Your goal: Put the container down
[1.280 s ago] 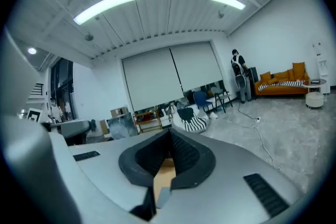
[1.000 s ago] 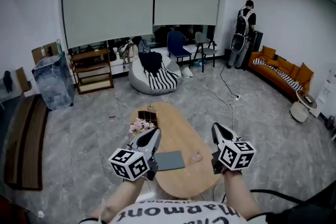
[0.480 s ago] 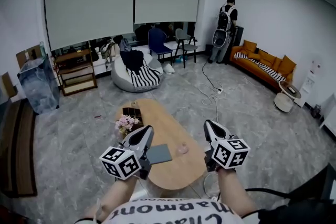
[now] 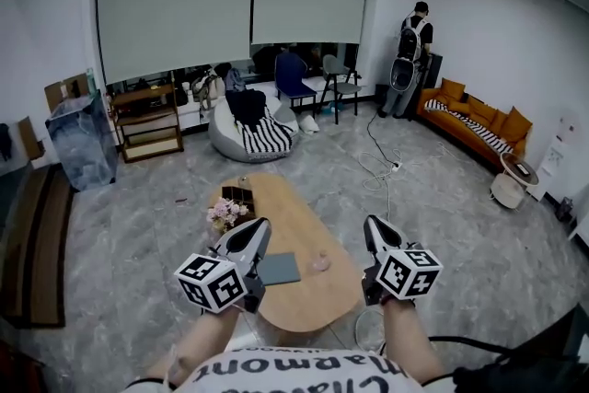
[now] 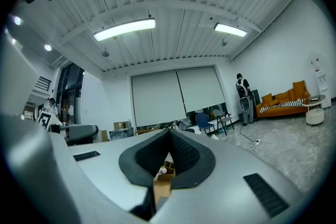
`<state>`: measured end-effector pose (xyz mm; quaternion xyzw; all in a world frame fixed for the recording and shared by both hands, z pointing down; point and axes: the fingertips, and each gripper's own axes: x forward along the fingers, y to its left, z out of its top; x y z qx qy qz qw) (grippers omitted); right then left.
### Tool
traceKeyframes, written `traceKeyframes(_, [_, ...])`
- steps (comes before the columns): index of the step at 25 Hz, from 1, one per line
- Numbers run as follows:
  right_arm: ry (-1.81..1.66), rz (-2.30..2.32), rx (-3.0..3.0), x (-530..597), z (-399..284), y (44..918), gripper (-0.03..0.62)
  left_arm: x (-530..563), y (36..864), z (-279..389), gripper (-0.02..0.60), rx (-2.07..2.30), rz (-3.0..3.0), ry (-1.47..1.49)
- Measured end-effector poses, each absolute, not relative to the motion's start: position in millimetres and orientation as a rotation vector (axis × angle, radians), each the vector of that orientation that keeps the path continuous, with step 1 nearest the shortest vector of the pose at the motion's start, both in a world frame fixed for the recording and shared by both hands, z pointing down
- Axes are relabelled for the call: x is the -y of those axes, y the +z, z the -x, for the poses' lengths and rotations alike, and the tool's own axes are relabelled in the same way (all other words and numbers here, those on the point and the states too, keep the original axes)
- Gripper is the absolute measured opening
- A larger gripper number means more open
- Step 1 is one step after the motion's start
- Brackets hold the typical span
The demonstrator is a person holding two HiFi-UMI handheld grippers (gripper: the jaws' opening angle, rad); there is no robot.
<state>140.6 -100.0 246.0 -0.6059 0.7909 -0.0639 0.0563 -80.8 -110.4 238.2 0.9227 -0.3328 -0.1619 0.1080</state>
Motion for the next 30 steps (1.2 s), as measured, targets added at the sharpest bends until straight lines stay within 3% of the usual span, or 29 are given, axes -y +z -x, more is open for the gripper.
traceKeyframes(18, [-0.298, 1.840, -2.545, 34.7, -235.1, 283.7, 0.012, 36.1, 271.0, -9.0, 0.014, 1.087, -2.608, -0.466])
traceKeyframes(30, [-0.300, 1.842, -2.616, 19.1, -252.0, 302.1, 0.012, 19.0, 283.4, -26.4, 0.014, 1.128, -2.571, -0.469])
